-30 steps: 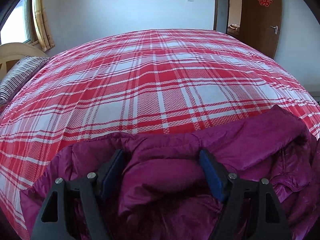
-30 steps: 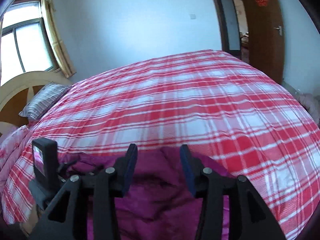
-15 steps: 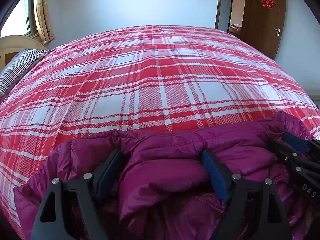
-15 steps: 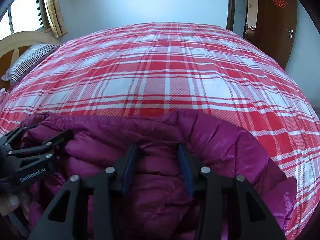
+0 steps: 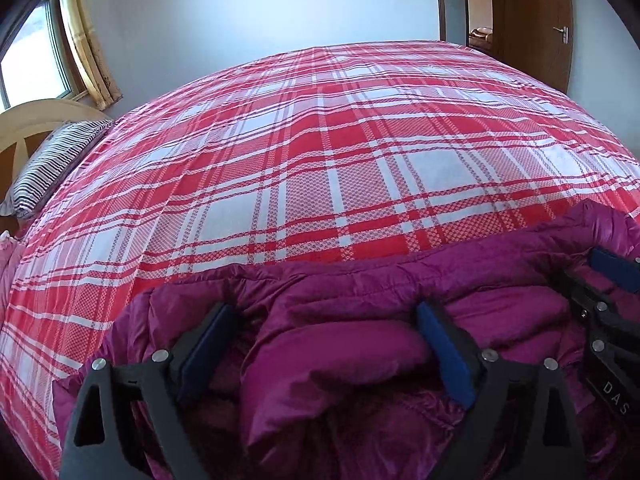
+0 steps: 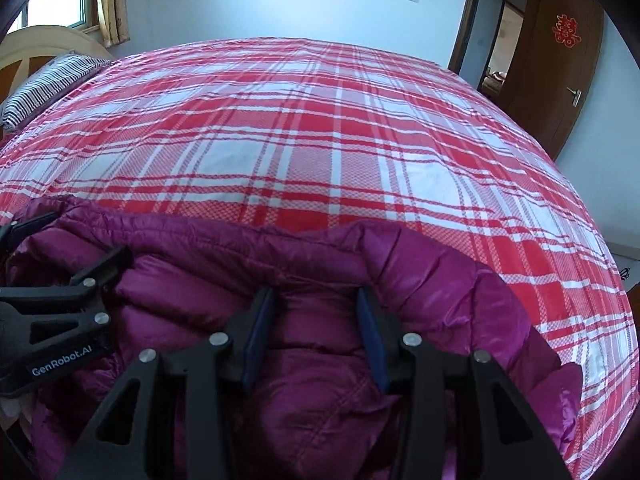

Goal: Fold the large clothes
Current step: 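Open both grippers and press the folded jacket flat onto the bedspread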

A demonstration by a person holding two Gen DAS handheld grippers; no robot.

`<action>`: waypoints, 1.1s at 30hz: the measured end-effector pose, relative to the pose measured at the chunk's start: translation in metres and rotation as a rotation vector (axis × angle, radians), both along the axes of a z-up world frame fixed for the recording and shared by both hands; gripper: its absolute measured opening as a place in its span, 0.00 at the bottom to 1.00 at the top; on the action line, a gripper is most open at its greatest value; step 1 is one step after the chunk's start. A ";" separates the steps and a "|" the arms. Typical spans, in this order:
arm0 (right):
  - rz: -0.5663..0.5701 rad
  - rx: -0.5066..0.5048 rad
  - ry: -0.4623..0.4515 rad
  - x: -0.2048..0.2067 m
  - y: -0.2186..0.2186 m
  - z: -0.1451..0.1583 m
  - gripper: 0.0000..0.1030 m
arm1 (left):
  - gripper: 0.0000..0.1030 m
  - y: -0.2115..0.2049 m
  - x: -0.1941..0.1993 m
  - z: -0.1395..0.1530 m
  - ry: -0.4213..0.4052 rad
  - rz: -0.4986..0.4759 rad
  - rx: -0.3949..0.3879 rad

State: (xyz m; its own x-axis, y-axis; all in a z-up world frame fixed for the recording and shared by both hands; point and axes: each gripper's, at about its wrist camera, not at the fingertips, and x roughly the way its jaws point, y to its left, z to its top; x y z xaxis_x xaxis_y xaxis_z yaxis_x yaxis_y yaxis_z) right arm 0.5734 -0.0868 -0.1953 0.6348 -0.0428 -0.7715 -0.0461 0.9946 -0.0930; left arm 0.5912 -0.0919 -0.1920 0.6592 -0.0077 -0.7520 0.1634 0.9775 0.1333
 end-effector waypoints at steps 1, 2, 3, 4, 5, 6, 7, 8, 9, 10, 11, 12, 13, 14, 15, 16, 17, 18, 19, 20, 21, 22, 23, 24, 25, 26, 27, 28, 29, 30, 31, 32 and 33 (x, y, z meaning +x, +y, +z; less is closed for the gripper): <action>0.000 0.005 0.000 0.000 0.000 0.000 0.45 | 0.91 0.000 0.000 0.000 0.000 0.000 0.000; 0.000 0.008 0.001 0.000 -0.001 0.000 0.45 | 0.91 0.000 0.000 0.000 -0.001 0.000 0.000; 0.000 0.009 0.001 0.001 -0.001 0.000 0.45 | 0.91 0.001 0.000 0.000 -0.001 0.000 -0.001; 0.000 0.012 -0.001 0.000 -0.001 0.000 0.45 | 0.91 0.001 0.000 0.001 -0.002 -0.001 -0.007; -0.001 0.026 -0.004 0.000 -0.003 -0.001 0.45 | 0.91 0.004 0.000 0.003 -0.001 -0.004 -0.028; -0.002 0.039 -0.006 0.000 -0.005 -0.001 0.45 | 0.91 0.009 -0.001 0.006 0.001 -0.006 -0.064; -0.002 0.044 -0.009 0.000 -0.006 -0.001 0.45 | 0.91 0.015 -0.002 0.011 -0.006 0.002 -0.092; -0.002 0.043 -0.013 -0.001 -0.005 -0.001 0.45 | 0.91 0.019 -0.006 0.018 -0.029 0.009 -0.118; -0.002 0.042 -0.015 -0.001 -0.005 -0.001 0.45 | 0.91 0.021 -0.010 0.026 -0.057 0.010 -0.137; -0.003 0.046 -0.017 -0.001 -0.005 -0.001 0.45 | 0.91 0.022 -0.014 0.034 -0.083 0.007 -0.151; -0.002 0.054 -0.018 -0.001 -0.007 -0.001 0.45 | 0.91 0.022 -0.016 0.041 -0.099 -0.003 -0.168; -0.002 0.066 -0.021 -0.001 -0.008 -0.001 0.45 | 0.91 0.019 -0.018 0.047 -0.100 -0.017 -0.191; -0.002 0.079 -0.023 -0.002 -0.010 0.000 0.45 | 0.91 0.016 -0.018 0.050 -0.092 -0.031 -0.216; -0.002 0.087 -0.024 -0.002 -0.011 0.000 0.45 | 0.91 0.012 -0.018 0.051 -0.080 -0.047 -0.242; -0.001 0.092 -0.026 -0.002 -0.011 0.000 0.45 | 0.91 0.005 -0.017 0.049 -0.068 -0.061 -0.248; -0.001 0.096 -0.027 -0.002 -0.012 0.000 0.45 | 0.91 -0.003 -0.015 0.043 -0.050 -0.070 -0.218; 0.000 0.101 -0.028 -0.002 -0.012 0.000 0.45 | 0.91 -0.011 -0.011 0.034 -0.023 -0.063 -0.158; 0.000 0.108 -0.030 -0.003 -0.013 0.000 0.45 | 0.91 -0.015 -0.008 0.025 0.001 -0.049 -0.118; 0.000 0.114 -0.031 -0.003 -0.014 0.000 0.45 | 0.91 -0.016 -0.004 0.016 0.035 -0.036 -0.094; 0.001 0.120 -0.032 -0.003 -0.014 0.001 0.45 | 0.91 -0.015 0.000 0.010 0.065 -0.028 -0.096; 0.000 0.125 -0.034 -0.003 -0.014 0.001 0.46 | 0.92 -0.014 0.000 0.009 0.069 -0.025 -0.107; 0.001 0.129 -0.035 -0.003 -0.015 0.001 0.46 | 0.93 -0.013 0.000 0.008 0.071 -0.022 -0.111; 0.002 0.132 -0.034 -0.003 -0.015 0.000 0.46 | 0.94 -0.013 0.000 0.007 0.072 -0.018 -0.109; 0.002 0.134 -0.034 -0.003 -0.015 0.000 0.46 | 0.94 -0.014 -0.002 0.006 0.068 -0.016 -0.103; 0.003 0.134 -0.034 -0.003 -0.015 0.000 0.46 | 0.95 -0.015 -0.003 0.004 0.065 -0.014 -0.096; 0.003 0.133 -0.033 -0.003 -0.015 0.000 0.46 | 0.96 -0.016 -0.002 0.003 0.066 -0.009 -0.087; 0.003 0.129 -0.032 -0.003 -0.015 0.000 0.46 | 0.98 -0.016 0.000 0.002 0.070 -0.005 -0.083; 0.003 0.124 -0.031 -0.002 -0.014 0.000 0.46 | 0.99 -0.016 0.001 0.000 0.078 -0.001 -0.086; 0.003 0.121 -0.030 -0.002 -0.014 0.000 0.46 | 0.99 -0.014 0.001 0.000 0.084 0.001 -0.093; 0.003 0.119 -0.030 -0.002 -0.014 0.000 0.46 | 0.99 -0.014 0.002 -0.002 0.087 0.001 -0.094; 0.003 0.117 -0.029 -0.002 -0.014 0.000 0.46 | 0.99 -0.014 0.002 -0.002 0.088 0.002 -0.093; 0.003 0.114 -0.028 -0.002 -0.013 0.000 0.46 | 0.99 -0.014 0.003 -0.002 0.087 0.002 -0.091; 0.004 0.110 -0.028 -0.002 -0.013 0.000 0.46 | 0.99 -0.014 0.003 -0.003 0.086 0.002 -0.093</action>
State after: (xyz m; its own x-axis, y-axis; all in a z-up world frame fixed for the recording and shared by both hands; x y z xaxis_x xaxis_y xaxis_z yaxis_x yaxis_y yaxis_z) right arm 0.5710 -0.0996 -0.1954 0.6563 0.0438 -0.7532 -0.0487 0.9987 0.0157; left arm 0.5943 -0.1056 -0.1945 0.5920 -0.0789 -0.8021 0.1688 0.9853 0.0277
